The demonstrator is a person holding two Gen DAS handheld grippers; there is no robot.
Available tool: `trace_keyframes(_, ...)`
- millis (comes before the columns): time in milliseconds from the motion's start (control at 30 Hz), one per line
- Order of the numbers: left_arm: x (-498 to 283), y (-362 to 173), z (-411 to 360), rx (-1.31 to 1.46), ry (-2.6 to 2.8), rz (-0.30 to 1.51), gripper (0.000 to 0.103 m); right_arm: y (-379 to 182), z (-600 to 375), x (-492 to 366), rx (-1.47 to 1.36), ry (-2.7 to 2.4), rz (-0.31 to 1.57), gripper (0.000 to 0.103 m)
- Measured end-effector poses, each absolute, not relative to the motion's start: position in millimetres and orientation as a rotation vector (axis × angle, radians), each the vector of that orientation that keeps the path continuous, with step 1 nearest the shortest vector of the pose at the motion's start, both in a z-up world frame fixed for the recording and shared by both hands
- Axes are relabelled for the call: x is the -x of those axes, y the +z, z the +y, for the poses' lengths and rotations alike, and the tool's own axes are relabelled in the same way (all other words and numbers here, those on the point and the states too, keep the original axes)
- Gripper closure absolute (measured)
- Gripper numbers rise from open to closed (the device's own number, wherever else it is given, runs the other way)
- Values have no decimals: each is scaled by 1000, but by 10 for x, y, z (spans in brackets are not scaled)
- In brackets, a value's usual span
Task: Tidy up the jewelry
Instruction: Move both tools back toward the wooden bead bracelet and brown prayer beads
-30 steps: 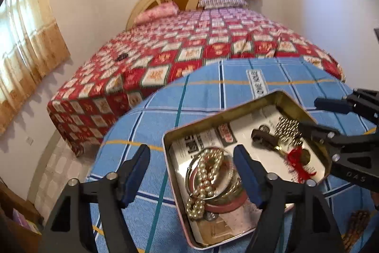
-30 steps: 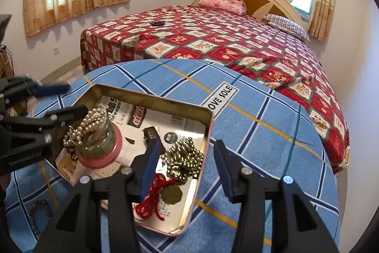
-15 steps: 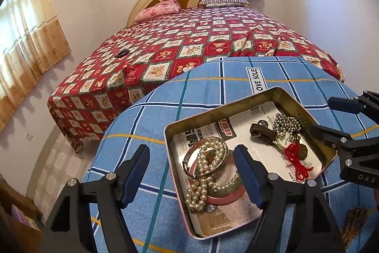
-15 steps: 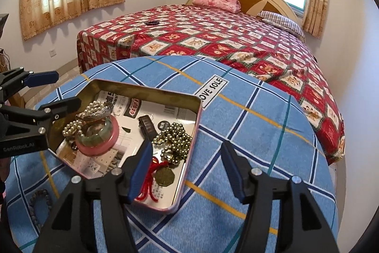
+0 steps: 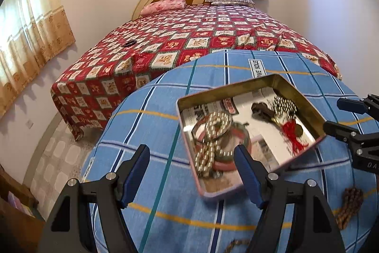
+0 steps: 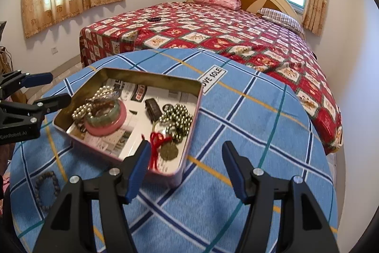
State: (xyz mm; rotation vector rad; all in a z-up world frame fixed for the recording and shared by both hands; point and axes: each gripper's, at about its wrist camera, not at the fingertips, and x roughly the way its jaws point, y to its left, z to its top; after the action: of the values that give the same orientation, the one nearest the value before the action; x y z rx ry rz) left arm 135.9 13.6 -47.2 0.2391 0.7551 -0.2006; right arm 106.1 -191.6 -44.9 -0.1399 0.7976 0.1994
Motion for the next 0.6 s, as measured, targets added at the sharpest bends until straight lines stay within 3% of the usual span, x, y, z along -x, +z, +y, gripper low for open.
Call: trace_keyframes(600, -455, -878, 223, -321, -227, 849, 29, -665, -2011, -179, 164, 236, 873, 35)
